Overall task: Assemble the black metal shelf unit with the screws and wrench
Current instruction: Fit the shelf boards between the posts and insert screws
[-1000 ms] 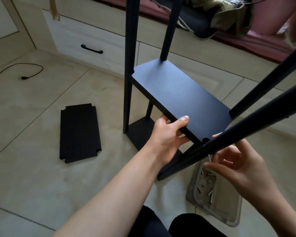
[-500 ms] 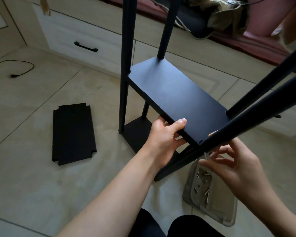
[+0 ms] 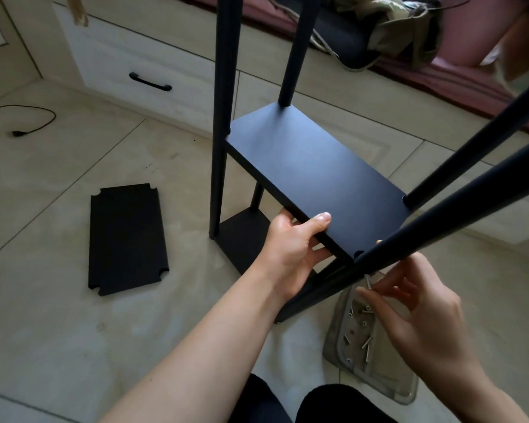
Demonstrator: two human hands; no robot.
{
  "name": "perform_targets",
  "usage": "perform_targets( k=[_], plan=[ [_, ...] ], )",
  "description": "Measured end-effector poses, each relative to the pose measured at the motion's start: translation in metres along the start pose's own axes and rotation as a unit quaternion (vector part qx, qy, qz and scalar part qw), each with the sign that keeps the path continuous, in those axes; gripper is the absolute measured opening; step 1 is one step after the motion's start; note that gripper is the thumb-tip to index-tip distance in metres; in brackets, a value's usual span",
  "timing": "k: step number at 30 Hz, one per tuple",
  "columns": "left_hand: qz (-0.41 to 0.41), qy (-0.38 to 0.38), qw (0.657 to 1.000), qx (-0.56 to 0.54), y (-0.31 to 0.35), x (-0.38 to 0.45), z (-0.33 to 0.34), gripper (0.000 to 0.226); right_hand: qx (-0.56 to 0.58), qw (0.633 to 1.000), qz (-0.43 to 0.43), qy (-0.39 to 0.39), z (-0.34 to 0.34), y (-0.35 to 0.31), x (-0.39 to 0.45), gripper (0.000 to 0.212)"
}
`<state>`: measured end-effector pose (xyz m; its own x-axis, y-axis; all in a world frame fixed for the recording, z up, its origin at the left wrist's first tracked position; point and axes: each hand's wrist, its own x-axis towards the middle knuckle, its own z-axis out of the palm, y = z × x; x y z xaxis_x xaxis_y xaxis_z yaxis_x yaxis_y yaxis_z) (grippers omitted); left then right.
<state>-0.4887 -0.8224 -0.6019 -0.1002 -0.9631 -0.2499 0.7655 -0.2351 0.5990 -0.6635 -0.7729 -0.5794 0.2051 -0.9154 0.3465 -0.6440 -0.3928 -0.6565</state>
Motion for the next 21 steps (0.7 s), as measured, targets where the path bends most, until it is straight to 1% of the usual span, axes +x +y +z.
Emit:
perform_targets(
  k=[3,6,10,11,13,17,19,21],
  plan=[
    [0.004,0.005,1.0,-0.004,-0.004,-0.001,-0.002,0.033,0.023,1.0,0.001,0.001,0.0,0.001,-0.002,0.05],
    [0.011,0.012,1.0,-0.016,-0.01,-0.003,0.002,0.03,0.053,0.998,0.014,-0.012,-0.005,0.002,-0.001,0.048],
    [0.007,0.044,0.998,-0.043,-0.023,-0.007,0.014,0.033,0.076,0.994,0.035,-0.073,-0.025,0.011,0.008,0.065],
    [0.009,0.05,0.997,-0.051,-0.026,-0.007,0.016,0.034,0.076,0.993,0.037,-0.086,-0.029,0.012,0.01,0.066],
    [0.014,0.058,0.996,-0.066,-0.031,-0.008,0.02,0.037,0.076,0.991,0.047,-0.098,-0.035,0.013,0.012,0.063],
    [0.027,0.073,0.992,-0.098,-0.037,-0.011,0.024,0.039,0.077,0.99,0.063,-0.097,-0.037,0.011,0.01,0.056],
    [0.03,0.077,0.99,-0.114,-0.039,-0.013,0.025,0.04,0.083,0.991,0.067,-0.083,-0.038,0.007,0.008,0.045],
    [0.035,0.077,0.989,-0.119,-0.039,-0.014,0.024,0.039,0.095,0.99,0.087,-0.055,-0.034,0.004,0.006,0.039]
  ],
)
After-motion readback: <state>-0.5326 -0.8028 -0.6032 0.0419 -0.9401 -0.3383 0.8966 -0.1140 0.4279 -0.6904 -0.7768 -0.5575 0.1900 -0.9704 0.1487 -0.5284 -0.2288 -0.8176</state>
